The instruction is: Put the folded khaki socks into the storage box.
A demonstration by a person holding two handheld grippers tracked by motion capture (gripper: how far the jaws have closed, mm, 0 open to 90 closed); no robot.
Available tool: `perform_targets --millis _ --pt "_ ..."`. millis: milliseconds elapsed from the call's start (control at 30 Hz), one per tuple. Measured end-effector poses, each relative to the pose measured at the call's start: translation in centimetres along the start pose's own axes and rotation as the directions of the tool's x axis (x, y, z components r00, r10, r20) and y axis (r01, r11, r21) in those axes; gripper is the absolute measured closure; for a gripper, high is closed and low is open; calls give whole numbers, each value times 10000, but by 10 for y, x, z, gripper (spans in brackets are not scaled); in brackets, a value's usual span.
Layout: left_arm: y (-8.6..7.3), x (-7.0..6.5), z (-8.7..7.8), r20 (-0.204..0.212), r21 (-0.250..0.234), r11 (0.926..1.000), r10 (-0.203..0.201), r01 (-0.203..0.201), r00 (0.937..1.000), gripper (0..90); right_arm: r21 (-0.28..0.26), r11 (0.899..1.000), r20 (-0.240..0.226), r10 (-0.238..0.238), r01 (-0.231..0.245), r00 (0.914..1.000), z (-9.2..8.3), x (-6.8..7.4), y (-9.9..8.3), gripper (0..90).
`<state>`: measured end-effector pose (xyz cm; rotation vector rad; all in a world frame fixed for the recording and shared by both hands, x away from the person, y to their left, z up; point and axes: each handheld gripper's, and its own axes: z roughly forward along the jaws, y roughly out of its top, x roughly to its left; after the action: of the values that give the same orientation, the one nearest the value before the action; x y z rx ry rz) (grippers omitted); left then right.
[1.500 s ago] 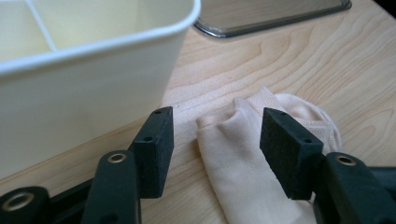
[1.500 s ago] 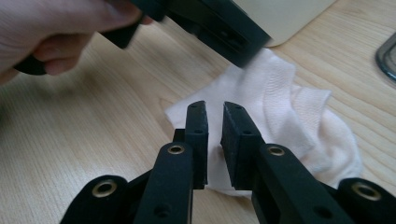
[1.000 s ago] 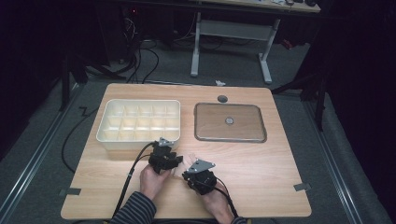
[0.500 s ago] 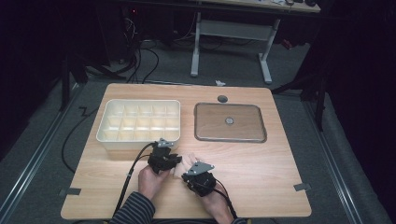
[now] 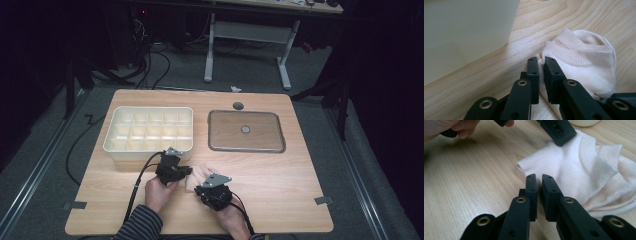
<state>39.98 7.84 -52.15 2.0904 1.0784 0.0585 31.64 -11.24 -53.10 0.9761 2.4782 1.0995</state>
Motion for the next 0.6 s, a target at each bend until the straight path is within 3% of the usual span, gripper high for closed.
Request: perform_targets --millis 267,333,467,600 --pt "-2 2 -9 236 -216 9996 -197 202 9995 836 -80 9999 -476 129 -133 9988 0 -1 0 686" --pt "-4 2 -11 356 -337 9993 -165 177 9992 836 -228 9986 -672 454 -470 9967 -3 -4 2 684" --pt "-6 1 -13 395 -271 9996 -85 96 9992 837 -1013 9909 -457 842 -885 9954 -20 -11 11 729" --pt "-6 -2 -16 450 -278 9996 -73 85 9990 839 -1157 9863 -93 1176 -1179 9930 -25 -19 19 823"
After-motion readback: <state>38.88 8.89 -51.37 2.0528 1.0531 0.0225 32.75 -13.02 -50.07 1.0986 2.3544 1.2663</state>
